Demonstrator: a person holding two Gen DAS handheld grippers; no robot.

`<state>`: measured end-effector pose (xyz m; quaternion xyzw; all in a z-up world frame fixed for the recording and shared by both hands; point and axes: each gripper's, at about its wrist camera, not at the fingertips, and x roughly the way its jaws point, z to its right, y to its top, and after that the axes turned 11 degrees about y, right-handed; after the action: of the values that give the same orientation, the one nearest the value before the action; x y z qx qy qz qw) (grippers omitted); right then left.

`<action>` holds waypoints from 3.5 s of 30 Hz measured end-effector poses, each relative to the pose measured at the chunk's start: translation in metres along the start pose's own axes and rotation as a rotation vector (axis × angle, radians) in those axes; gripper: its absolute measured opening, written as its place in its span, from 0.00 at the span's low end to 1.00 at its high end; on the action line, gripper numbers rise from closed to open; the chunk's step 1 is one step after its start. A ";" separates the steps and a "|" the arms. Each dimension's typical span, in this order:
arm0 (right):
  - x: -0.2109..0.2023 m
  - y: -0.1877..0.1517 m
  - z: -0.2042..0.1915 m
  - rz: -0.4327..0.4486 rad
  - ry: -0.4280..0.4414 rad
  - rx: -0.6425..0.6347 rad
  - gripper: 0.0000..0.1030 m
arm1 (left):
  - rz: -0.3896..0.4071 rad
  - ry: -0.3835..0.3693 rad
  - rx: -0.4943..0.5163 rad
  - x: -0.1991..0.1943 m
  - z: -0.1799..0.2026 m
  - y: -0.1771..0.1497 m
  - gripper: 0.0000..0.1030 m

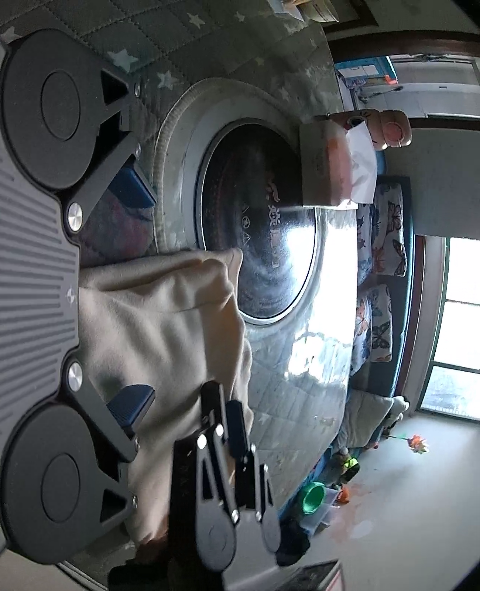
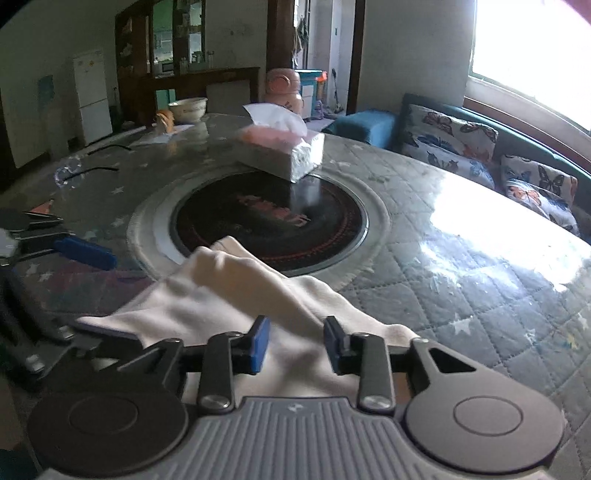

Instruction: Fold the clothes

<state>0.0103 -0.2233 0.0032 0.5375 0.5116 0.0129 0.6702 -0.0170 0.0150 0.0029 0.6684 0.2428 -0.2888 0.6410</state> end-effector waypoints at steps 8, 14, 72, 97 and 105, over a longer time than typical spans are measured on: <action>-0.028 -0.015 -0.031 -0.007 0.022 -0.096 0.50 | 0.004 0.038 -0.082 -0.001 -0.017 0.003 1.00; -0.036 -0.024 -0.064 -0.013 0.037 -0.252 0.55 | -0.005 0.092 -0.117 0.000 -0.024 0.011 1.00; -0.073 -0.034 -0.032 0.126 0.132 -0.012 0.17 | -0.262 -0.295 -0.478 0.041 -0.019 0.013 0.23; -0.082 -0.092 0.084 0.148 -0.082 0.416 0.11 | -0.232 -0.238 -0.371 0.040 -0.008 0.020 0.23; -0.117 -0.077 0.069 0.232 -0.110 0.355 0.09 | -0.201 -0.245 -0.300 0.035 0.000 0.038 0.18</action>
<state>-0.0381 -0.3709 0.0183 0.7023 0.4030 -0.0296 0.5860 0.0343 0.0109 0.0062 0.4977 0.2687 -0.3908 0.7262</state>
